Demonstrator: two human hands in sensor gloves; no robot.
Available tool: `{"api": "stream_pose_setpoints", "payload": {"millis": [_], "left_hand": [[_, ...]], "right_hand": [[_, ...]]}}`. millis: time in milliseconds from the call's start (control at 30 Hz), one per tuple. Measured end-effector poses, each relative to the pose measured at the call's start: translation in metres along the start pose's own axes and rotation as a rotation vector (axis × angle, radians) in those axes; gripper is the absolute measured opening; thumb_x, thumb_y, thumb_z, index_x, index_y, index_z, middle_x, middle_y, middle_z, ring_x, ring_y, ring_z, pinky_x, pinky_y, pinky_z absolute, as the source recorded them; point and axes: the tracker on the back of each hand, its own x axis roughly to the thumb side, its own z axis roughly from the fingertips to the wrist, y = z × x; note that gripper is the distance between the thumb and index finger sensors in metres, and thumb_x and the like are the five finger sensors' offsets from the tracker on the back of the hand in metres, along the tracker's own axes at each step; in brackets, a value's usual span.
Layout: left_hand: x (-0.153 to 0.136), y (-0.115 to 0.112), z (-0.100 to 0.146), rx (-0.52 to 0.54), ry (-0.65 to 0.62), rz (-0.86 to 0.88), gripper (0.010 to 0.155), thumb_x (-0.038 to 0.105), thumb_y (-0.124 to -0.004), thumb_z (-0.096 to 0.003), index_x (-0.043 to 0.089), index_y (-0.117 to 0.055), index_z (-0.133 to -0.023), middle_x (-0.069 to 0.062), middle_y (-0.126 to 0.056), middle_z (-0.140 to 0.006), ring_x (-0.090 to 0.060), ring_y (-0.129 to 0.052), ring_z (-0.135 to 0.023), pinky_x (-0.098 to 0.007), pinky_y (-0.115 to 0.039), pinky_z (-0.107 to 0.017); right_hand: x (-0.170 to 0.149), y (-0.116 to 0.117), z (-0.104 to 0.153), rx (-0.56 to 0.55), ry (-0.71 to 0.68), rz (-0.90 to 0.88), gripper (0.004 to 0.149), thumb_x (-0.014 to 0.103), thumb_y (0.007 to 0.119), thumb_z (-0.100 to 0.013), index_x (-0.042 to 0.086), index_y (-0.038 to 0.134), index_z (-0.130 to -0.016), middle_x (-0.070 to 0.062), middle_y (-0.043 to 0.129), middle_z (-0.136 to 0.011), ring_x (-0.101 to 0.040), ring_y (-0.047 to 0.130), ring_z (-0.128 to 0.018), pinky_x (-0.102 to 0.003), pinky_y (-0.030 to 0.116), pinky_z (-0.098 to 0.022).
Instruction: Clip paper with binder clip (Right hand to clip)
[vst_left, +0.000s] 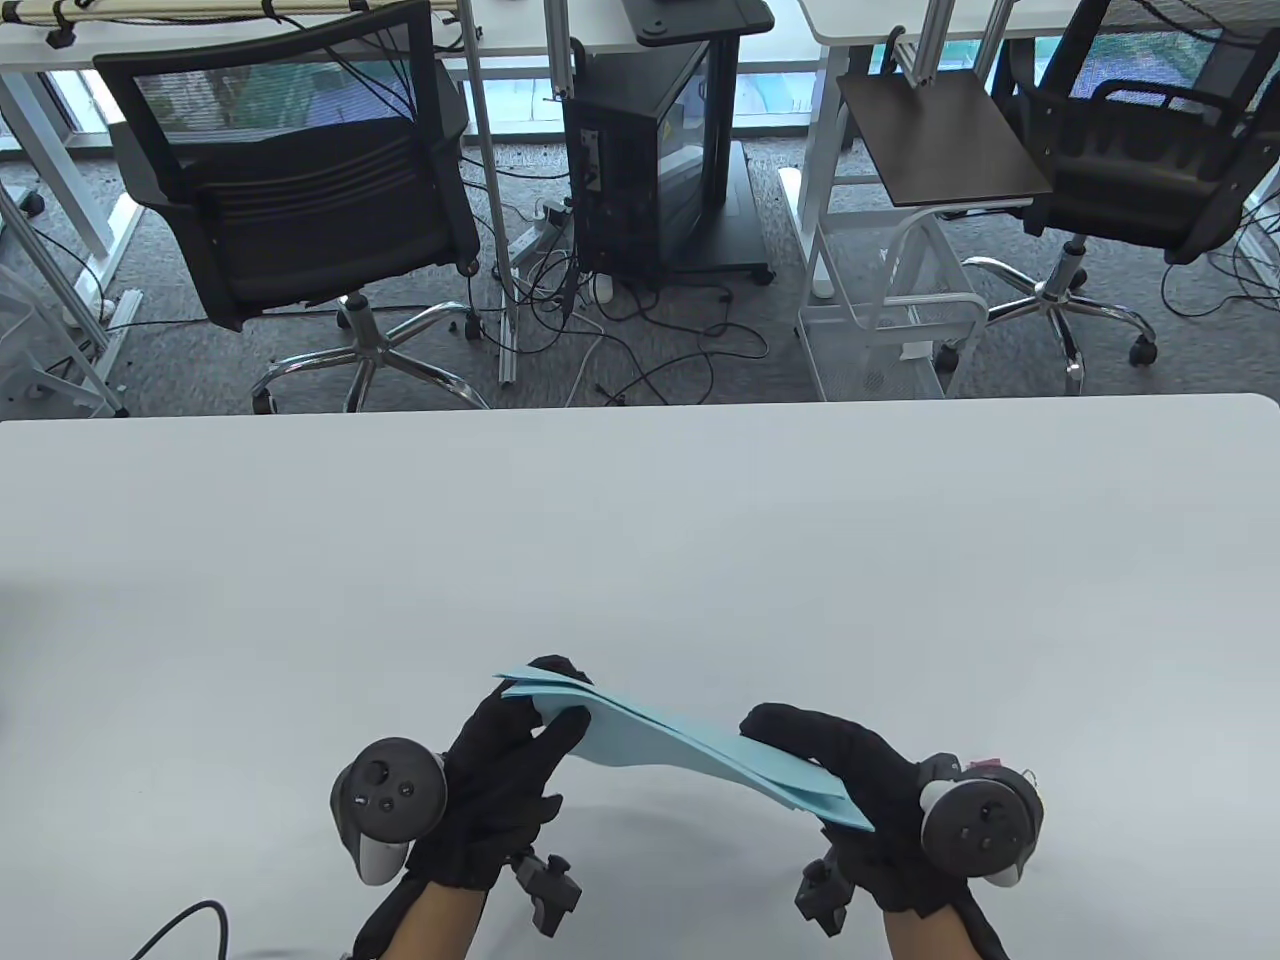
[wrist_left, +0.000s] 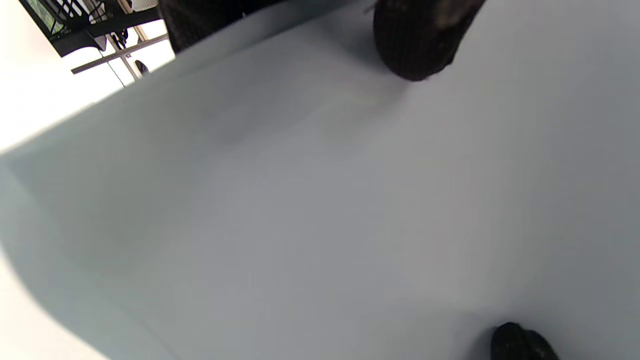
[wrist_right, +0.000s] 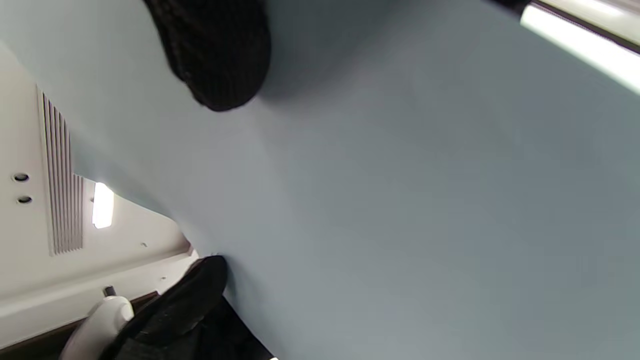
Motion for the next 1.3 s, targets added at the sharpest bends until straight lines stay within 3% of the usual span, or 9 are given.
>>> {"api": "stream_pose_setpoints", "payload": {"millis": [133, 333, 500, 533, 767, 900, 1033, 1167, 1300], "left_hand": [[-0.047, -0.03, 0.007, -0.139, 0.272, -0.064, 0.047, 0.041, -0.071, -0.0604, 0.038, -0.053, -0.104, 0.013, -0.079, -0.103, -0.022, -0.087, -0.093, -0.048, -0.073, -0.072], [-0.015, -0.025, -0.002, -0.105, 0.121, -0.096, 0.044, 0.042, -0.068, -0.0614, 0.04, -0.054, -0.103, 0.014, -0.08, -0.102, -0.02, -0.087, -0.093, -0.047, -0.073, -0.073], [-0.044, -0.05, 0.007, -0.214, 0.279, -0.099, 0.045, 0.042, -0.065, -0.0628, 0.034, -0.056, -0.106, 0.007, -0.079, -0.107, -0.025, -0.088, -0.092, -0.049, -0.073, -0.071], [-0.044, -0.051, 0.007, -0.205, 0.285, -0.088, 0.042, 0.04, -0.064, -0.0629, 0.033, -0.059, -0.104, 0.007, -0.08, -0.105, -0.024, -0.089, -0.091, -0.048, -0.075, -0.07], [-0.012, -0.02, -0.004, -0.11, 0.161, -0.231, 0.04, 0.035, -0.064, -0.0631, 0.028, -0.063, -0.103, 0.005, -0.085, -0.094, -0.023, -0.09, -0.083, -0.048, -0.075, -0.069], [0.01, 0.007, -0.006, -0.075, 0.099, -0.412, 0.04, 0.035, -0.064, -0.0629, 0.028, -0.064, -0.103, 0.006, -0.086, -0.093, -0.025, -0.09, -0.082, -0.049, -0.075, -0.069], [0.036, 0.027, -0.004, -0.058, 0.036, -0.629, 0.04, 0.037, -0.066, -0.0625, 0.031, -0.067, -0.102, 0.007, -0.087, -0.094, -0.024, -0.091, -0.084, -0.049, -0.074, -0.07], [0.062, 0.032, -0.001, -0.089, -0.042, -0.881, 0.039, 0.04, -0.069, -0.061, 0.036, -0.07, -0.1, 0.01, -0.089, -0.094, -0.024, -0.089, -0.089, -0.05, -0.073, -0.072], [0.079, 0.023, 0.003, -0.184, -0.103, -1.052, 0.039, 0.043, -0.069, -0.0598, 0.041, -0.071, -0.098, 0.015, -0.09, -0.093, -0.022, -0.089, -0.092, -0.05, -0.072, -0.074]], "right_hand": [[-0.046, 0.03, 0.012, 0.214, 0.281, 0.106, 0.044, 0.029, 0.078, -0.056, 0.016, 0.072, -0.098, -0.01, 0.089, -0.09, -0.032, 0.096, -0.072, -0.051, 0.081, -0.052], [-0.02, 0.016, -0.001, 0.125, 0.141, 0.074, 0.045, 0.028, 0.078, -0.056, 0.013, 0.073, -0.098, -0.01, 0.092, -0.087, -0.031, 0.098, -0.069, -0.051, 0.082, -0.051], [-0.049, 0.04, 0.01, 0.33, 0.3, 0.021, 0.046, 0.028, 0.077, -0.057, 0.012, 0.072, -0.099, -0.011, 0.09, -0.089, -0.03, 0.098, -0.069, -0.051, 0.082, -0.05], [-0.051, 0.041, 0.01, 0.314, 0.3, -0.022, 0.045, 0.028, 0.077, -0.056, 0.012, 0.073, -0.099, -0.011, 0.09, -0.089, -0.031, 0.098, -0.069, -0.051, 0.082, -0.051], [-0.046, 0.026, 0.004, 0.221, 0.302, -0.059, 0.053, 0.032, 0.077, -0.057, 0.005, 0.071, -0.102, -0.017, 0.09, -0.09, -0.036, 0.097, -0.07, -0.054, 0.081, -0.051], [-0.046, 0.012, 0.007, 0.084, 0.347, -0.021, 0.081, 0.036, 0.076, -0.057, -0.014, 0.045, -0.112, -0.034, 0.071, -0.103, -0.052, 0.082, -0.083, -0.064, 0.071, -0.057], [-0.033, -0.007, 0.006, -0.051, 0.291, 0.07, 0.099, 0.037, 0.076, -0.057, -0.022, 0.018, -0.11, -0.05, 0.035, -0.109, -0.071, 0.047, -0.092, -0.076, 0.049, -0.061], [-0.013, -0.018, 0.003, -0.044, 0.179, 0.203, 0.112, 0.042, 0.075, -0.056, -0.022, -0.002, -0.105, -0.055, 0.007, -0.105, -0.077, 0.02, -0.09, -0.08, 0.031, -0.061], [0.0, -0.018, 0.001, 0.113, 0.08, 0.253, 0.108, 0.043, 0.077, -0.054, -0.001, -0.005, -0.107, -0.046, 0.003, -0.109, -0.074, 0.012, -0.093, -0.079, 0.027, -0.064]]}}
